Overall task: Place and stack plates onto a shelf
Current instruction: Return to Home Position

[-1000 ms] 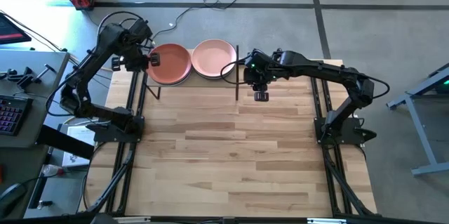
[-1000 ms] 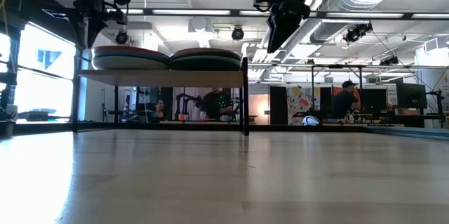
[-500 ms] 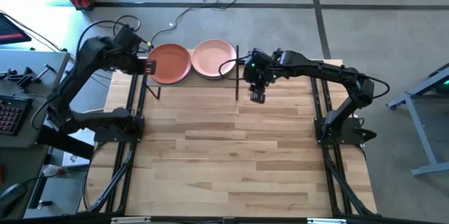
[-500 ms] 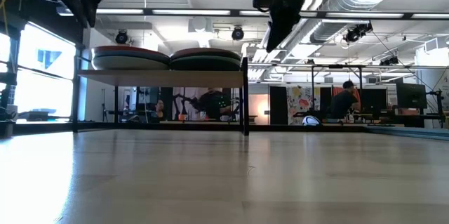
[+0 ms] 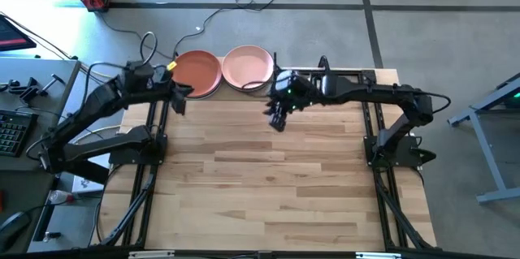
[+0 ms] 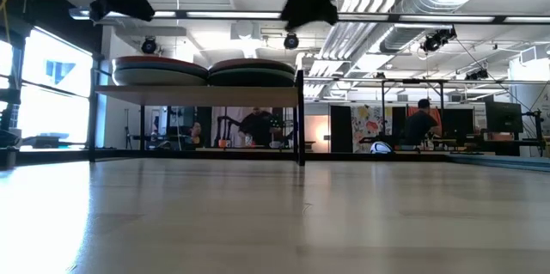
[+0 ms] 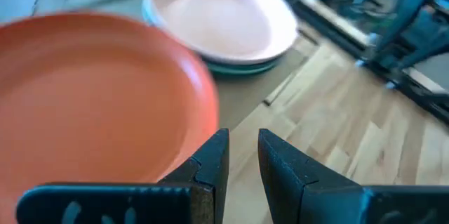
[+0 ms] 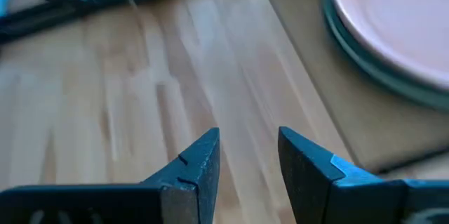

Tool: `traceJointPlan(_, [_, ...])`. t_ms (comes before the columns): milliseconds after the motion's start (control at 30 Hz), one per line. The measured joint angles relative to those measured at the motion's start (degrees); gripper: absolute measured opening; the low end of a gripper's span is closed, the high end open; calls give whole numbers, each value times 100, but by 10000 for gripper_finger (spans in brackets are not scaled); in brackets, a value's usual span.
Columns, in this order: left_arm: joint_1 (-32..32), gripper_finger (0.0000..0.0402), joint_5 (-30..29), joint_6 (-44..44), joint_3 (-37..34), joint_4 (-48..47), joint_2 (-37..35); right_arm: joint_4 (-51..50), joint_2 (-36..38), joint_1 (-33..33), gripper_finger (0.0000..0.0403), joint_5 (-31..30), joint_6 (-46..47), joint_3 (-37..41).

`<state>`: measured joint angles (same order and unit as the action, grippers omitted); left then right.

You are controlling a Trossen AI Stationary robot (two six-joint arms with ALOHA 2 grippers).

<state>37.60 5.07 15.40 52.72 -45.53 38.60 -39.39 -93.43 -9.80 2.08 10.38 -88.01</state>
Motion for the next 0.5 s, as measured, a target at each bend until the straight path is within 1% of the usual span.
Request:
traceJointPlan(100, [-237,66,100,-430,-526,626,-332,536,0,361,124,-346,12,-2])
traceJointPlan(267, [-584,66,638,-999,-1332,1985,-764,1183,-64,760,124,-494,203,34])
traceJointPlan(333, [-696,66,812,-1231,-1648,2568,-865,1736,-97,874,124,-600,423,248])
traceJointPlan(400, [-793,66,1008,-1386,-1985,3102,-928,2029,-108,953,124,-656,642,539])
traceJointPlan(500, [-911,66,1305,-1396,-2435,3535,-971,2691,-114,1071,124,-1064,1060,1006])
